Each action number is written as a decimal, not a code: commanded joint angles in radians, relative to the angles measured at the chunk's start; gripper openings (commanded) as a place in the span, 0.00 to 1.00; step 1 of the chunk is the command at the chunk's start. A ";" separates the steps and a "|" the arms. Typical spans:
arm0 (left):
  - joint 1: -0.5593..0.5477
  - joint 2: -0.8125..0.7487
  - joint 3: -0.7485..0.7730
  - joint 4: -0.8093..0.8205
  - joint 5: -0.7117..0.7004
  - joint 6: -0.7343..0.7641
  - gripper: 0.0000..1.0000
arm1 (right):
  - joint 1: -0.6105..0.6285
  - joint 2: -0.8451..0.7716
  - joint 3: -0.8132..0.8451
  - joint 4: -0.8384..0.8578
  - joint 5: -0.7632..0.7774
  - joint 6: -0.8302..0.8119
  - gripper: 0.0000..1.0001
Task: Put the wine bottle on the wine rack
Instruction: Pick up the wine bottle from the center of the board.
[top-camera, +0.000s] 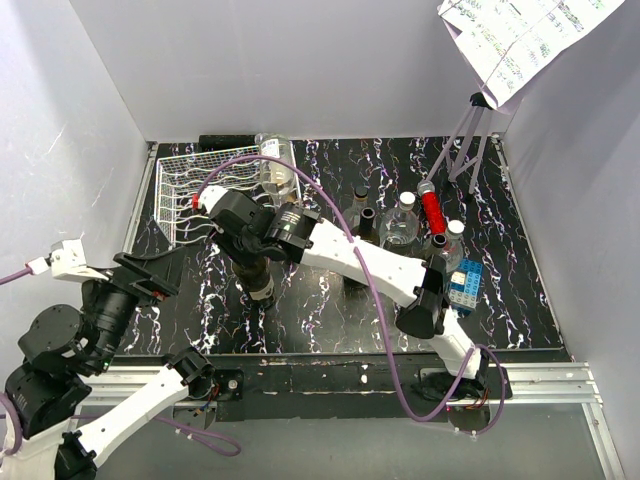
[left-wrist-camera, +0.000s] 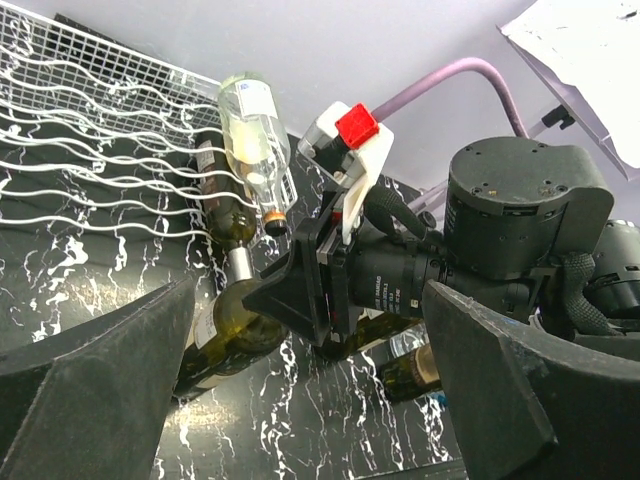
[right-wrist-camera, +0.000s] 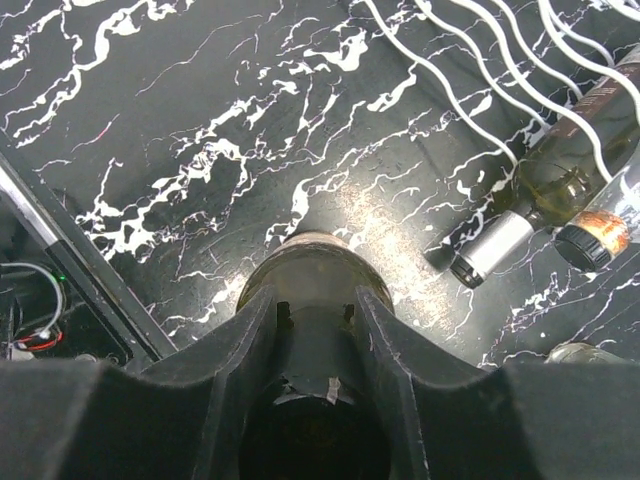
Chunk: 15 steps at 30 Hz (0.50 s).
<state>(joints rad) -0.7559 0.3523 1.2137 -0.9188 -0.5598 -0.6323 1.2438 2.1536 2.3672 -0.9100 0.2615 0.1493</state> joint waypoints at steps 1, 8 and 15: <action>-0.002 0.017 -0.031 -0.017 0.055 -0.023 0.98 | -0.001 -0.090 -0.012 0.049 0.085 -0.008 0.01; -0.002 -0.004 -0.176 0.078 0.221 -0.032 0.98 | -0.033 -0.237 -0.074 0.062 0.085 0.047 0.01; -0.002 0.034 -0.388 0.326 0.559 0.193 0.98 | -0.086 -0.431 -0.137 0.023 -0.086 0.087 0.01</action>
<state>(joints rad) -0.7559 0.3264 0.8898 -0.7544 -0.2314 -0.5877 1.1782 1.9053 2.2070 -0.9493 0.2600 0.2070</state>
